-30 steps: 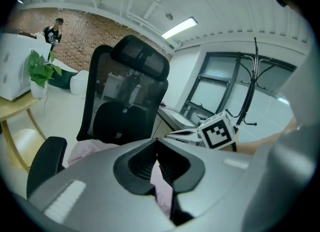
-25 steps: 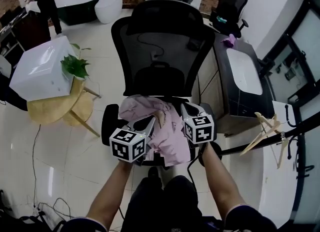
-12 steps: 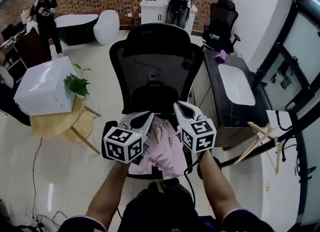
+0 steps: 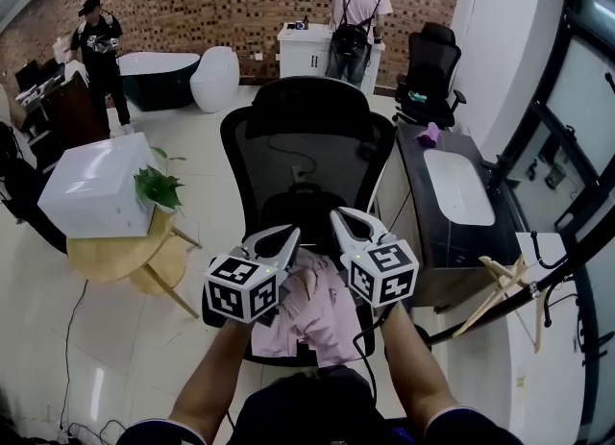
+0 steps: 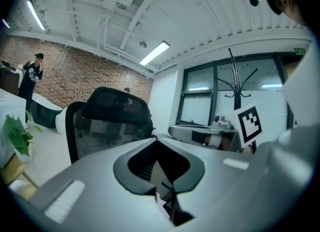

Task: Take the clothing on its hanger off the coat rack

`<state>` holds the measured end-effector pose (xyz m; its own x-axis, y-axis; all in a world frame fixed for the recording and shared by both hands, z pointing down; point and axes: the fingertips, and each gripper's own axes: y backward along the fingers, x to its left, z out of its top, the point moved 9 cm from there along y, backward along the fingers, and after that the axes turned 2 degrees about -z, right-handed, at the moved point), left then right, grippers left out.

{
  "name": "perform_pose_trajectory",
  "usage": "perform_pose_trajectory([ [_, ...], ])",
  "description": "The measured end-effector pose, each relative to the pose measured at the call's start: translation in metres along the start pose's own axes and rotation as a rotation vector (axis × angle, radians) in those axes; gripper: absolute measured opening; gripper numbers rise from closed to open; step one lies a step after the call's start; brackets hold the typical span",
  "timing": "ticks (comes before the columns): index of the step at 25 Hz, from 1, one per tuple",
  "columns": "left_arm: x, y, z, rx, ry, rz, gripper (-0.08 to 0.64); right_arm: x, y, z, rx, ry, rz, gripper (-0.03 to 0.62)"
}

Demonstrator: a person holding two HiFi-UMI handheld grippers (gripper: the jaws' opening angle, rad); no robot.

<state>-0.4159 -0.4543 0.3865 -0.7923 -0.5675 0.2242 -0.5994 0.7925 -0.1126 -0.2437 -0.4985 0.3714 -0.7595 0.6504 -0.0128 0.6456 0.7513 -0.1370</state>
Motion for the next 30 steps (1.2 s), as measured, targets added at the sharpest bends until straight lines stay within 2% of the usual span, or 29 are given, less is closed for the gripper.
perform_pose_trajectory([
  [30, -0.001, -0.004, 0.005, -0.01, -0.005, -0.009, 0.009, -0.001, -0.003, 0.016, -0.031, 0.006, 0.017, 0.002],
])
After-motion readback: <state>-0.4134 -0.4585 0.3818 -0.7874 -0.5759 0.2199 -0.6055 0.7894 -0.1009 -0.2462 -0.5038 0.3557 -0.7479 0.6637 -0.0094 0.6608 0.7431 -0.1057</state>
